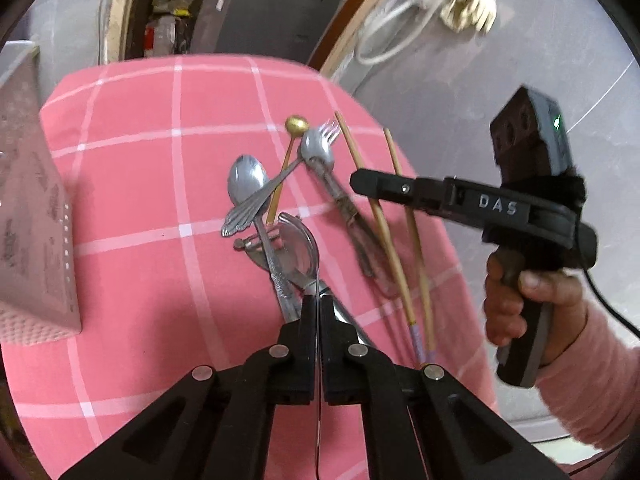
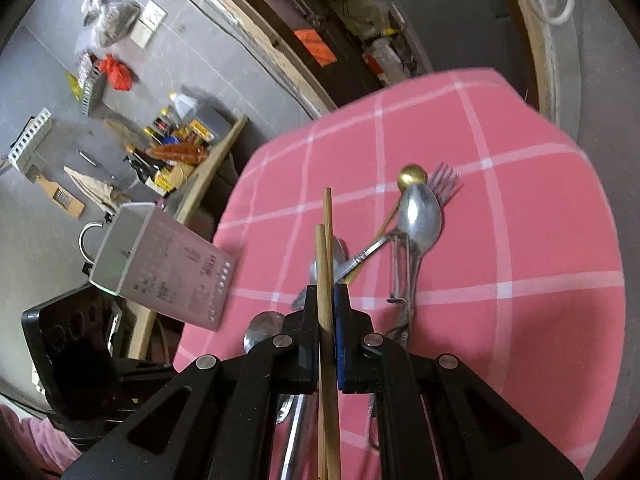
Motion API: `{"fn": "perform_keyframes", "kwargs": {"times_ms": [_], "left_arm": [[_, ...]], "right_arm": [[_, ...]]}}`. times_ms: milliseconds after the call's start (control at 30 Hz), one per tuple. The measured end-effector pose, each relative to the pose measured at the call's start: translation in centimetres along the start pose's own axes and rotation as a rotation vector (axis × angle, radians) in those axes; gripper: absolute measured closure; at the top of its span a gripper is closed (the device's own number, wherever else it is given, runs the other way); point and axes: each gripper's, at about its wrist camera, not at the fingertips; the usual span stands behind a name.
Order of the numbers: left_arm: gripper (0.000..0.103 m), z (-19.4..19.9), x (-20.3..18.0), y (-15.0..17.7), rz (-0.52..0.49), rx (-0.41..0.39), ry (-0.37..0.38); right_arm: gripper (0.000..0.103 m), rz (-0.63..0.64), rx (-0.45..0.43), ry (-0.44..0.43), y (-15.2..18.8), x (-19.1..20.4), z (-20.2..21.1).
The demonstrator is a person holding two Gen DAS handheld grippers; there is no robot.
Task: Organize utensils
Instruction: 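Lift the spoon and chopsticks and carry both over the white caddy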
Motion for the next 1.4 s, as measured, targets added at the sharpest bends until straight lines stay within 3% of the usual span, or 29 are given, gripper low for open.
{"fn": "perform_keyframes", "kwargs": {"times_ms": [467,633,833,1033,1267,1400], "left_arm": [[0.101,9.9,0.5,-1.1,0.059,-0.345,0.107],[0.101,13.5,1.5,-2.9,0.08,-0.46,0.121],[0.101,17.5,4.3,-5.1,0.117,-0.604,0.1],[0.101,20.2,8.0,-5.0,0.178,-0.701,0.085],[0.101,19.0,11.6,-5.2,0.254,-0.767,0.124],[0.101,18.0,13.3,-5.5,0.265,-0.793,0.152]], "right_arm": [[0.097,0.088,-0.308,0.032,-2.7,7.8,7.9],[0.097,0.123,-0.41,-0.009,-5.0,12.0,9.4],[0.097,0.146,-0.514,-0.092,-7.5,17.4,9.0],[0.097,0.147,-0.605,-0.163,-8.6,22.2,7.7],[0.097,0.129,-0.706,-0.17,-8.1,24.5,5.3],[0.097,0.119,-0.716,-0.149,-7.2,24.1,3.3]]}}
Point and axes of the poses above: each gripper's, at about its wrist camera, not at the fingertips, and z roughly against the way its jaws point, x to its left, y to its underside, and after that the axes turned 3 degrees about y, right-handed
